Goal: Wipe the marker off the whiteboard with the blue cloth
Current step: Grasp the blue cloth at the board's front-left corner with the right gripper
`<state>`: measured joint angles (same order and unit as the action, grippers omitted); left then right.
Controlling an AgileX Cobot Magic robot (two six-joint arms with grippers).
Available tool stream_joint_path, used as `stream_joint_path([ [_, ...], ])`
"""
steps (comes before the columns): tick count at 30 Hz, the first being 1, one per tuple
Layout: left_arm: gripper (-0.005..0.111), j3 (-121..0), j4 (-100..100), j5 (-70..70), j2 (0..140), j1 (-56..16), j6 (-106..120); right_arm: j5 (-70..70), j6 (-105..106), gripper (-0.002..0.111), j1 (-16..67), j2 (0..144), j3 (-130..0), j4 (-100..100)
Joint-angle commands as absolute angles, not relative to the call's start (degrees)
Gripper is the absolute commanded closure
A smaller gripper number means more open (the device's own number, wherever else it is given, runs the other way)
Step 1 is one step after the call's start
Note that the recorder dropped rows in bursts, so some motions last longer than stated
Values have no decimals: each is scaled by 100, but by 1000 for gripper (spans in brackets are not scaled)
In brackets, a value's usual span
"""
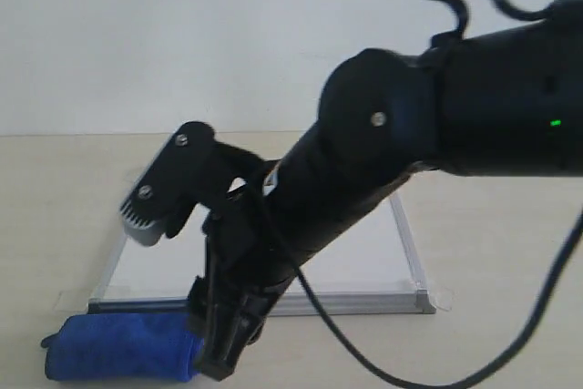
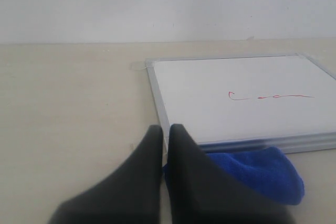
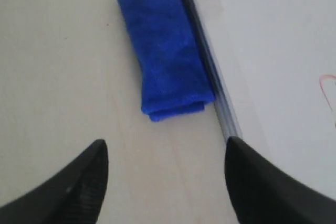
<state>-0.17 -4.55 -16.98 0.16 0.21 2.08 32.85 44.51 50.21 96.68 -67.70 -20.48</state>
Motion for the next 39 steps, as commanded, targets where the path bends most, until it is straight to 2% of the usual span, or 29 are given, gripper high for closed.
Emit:
stream_joint_path([
  [1, 103, 0, -489, -1652, 0, 0, 221, 3048, 5245, 38, 5278, 10197, -7192, -2382],
  [5, 103, 0, -489, -1652, 0, 0, 221, 2525, 6041, 34, 5327, 10631, -7434, -2945],
  [12, 103, 0, -489, -1652, 0, 0, 221, 2327, 7189, 34, 5439, 11229, -7669, -4040],
  [26, 103, 0, -489, -1652, 0, 0, 221, 2516, 6570, 34, 5485, 12349, -8732, -3676],
  [39, 103, 0, -489, -1652, 0, 0, 221, 2408, 5840, 34, 5425, 12716, -8812, -2878],
])
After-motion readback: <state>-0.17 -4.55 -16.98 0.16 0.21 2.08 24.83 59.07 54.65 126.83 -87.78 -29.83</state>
